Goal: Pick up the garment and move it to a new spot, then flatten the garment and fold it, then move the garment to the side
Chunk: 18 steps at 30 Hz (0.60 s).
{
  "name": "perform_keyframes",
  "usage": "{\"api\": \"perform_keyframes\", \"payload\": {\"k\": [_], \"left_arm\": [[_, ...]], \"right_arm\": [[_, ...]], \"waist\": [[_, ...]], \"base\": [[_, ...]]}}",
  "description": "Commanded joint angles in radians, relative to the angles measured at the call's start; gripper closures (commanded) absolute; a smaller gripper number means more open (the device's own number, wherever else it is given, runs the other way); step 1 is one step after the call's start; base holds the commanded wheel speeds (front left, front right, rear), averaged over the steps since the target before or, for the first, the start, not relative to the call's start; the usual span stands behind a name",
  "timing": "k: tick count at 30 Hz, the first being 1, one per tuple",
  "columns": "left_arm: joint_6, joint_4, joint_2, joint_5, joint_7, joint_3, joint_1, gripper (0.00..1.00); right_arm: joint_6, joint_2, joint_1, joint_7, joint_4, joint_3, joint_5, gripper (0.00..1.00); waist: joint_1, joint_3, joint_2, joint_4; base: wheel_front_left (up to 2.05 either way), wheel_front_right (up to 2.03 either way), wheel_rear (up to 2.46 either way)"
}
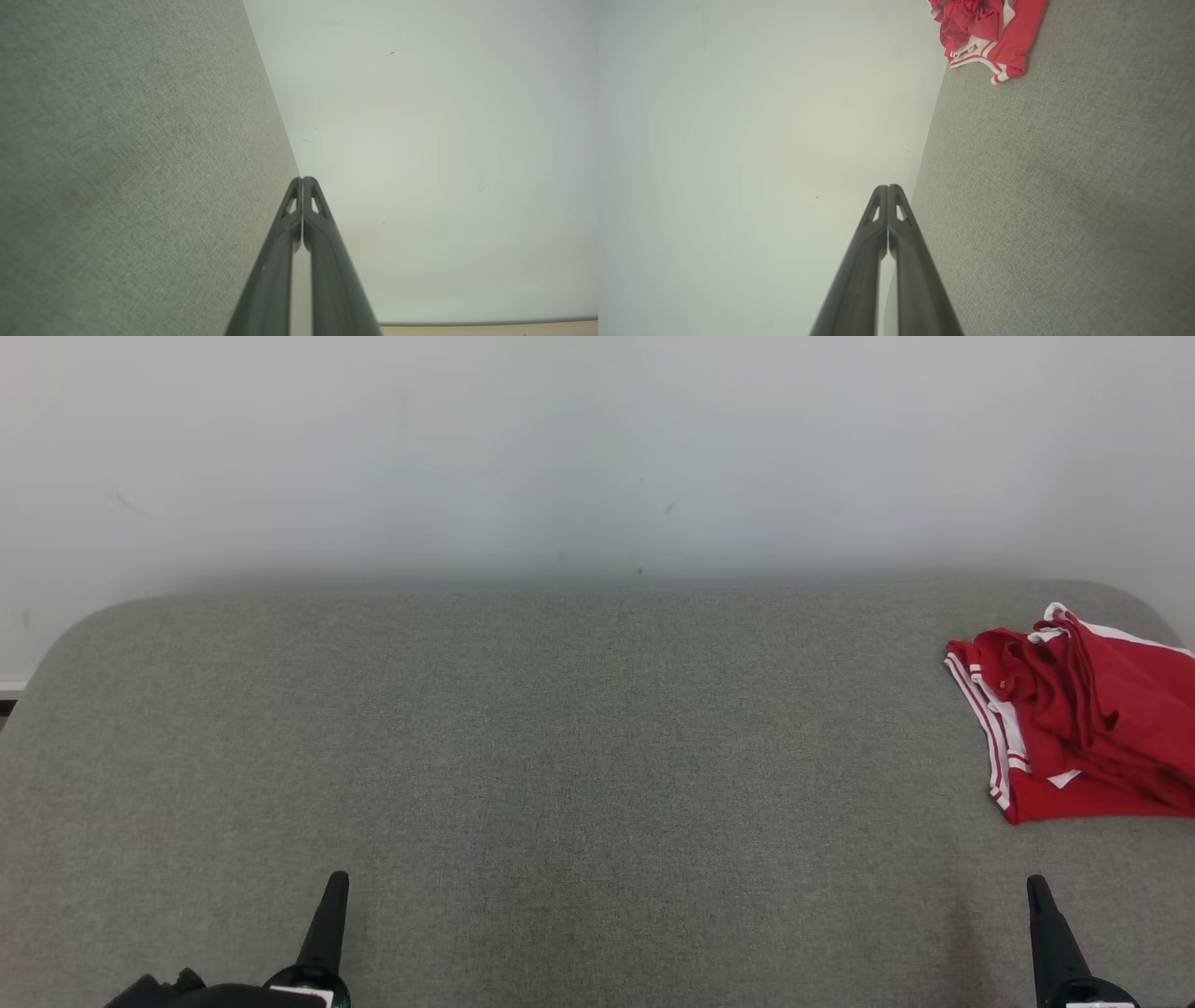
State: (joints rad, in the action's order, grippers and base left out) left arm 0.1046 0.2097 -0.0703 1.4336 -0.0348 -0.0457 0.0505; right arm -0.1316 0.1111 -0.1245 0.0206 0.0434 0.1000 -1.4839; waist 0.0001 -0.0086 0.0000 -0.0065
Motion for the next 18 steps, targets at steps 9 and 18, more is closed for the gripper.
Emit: {"api": "perform_keyframes", "payload": {"k": [9,18], "left_arm": [[0.011,0.003,-0.005,0.091,-0.022,0.006,0.033,1.0],[0.022,0.009,-0.005,0.156,-0.038,0.007,0.04,1.0]], "right_arm": [[0.001,0.011,-0.003,-0.017,-0.018,0.01,-0.092,1.0],[0.002,0.014,-0.004,-0.029,-0.021,0.015,-0.162,1.0]], "waist": [[-0.0001,0.003,0.0,0.002],[-0.0001,0.005,0.0,0.004]], "base": [[0.0,0.0,0.0],[0.0,0.0,0.0]]}}
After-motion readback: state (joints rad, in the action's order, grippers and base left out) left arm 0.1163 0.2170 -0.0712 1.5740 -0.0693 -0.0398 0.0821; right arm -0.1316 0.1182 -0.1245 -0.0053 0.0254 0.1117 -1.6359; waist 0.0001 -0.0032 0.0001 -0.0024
